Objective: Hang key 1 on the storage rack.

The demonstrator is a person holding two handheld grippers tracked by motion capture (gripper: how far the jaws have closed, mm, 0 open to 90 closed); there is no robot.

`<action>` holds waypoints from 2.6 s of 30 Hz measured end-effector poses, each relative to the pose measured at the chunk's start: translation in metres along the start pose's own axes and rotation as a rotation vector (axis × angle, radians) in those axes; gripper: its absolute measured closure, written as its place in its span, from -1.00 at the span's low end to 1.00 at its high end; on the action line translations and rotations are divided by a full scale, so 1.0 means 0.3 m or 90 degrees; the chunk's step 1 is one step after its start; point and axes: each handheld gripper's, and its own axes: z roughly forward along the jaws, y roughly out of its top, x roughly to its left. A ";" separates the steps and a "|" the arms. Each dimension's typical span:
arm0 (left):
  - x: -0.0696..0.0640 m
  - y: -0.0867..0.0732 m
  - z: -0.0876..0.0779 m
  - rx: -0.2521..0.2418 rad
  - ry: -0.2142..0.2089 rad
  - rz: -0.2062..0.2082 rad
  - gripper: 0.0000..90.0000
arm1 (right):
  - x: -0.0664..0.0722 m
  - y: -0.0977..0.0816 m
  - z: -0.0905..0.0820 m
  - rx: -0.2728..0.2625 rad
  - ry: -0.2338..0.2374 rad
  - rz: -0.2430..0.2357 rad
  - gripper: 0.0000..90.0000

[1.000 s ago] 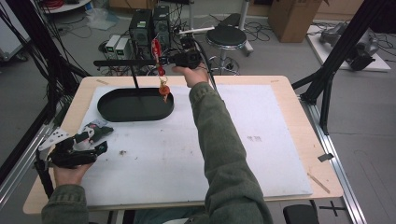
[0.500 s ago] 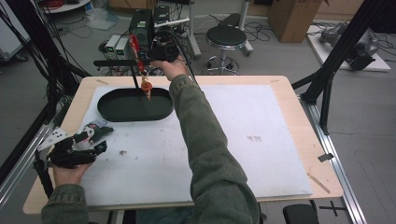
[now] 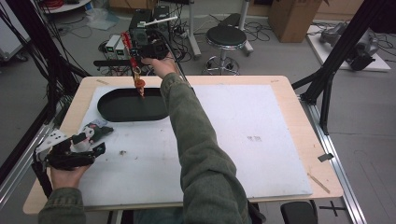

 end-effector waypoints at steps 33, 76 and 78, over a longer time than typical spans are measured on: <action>0.005 0.004 -0.002 -0.004 0.013 0.005 -0.96 | -0.068 -0.063 -0.058 -0.020 -0.107 -0.005 -0.99; 0.004 0.001 0.004 0.021 0.031 0.032 -0.96 | -0.024 -0.372 -0.364 0.079 -0.111 -0.127 -0.99; 0.003 0.002 0.004 0.024 0.031 0.032 -0.96 | -0.027 -0.388 -0.380 0.087 -0.117 -0.125 -0.99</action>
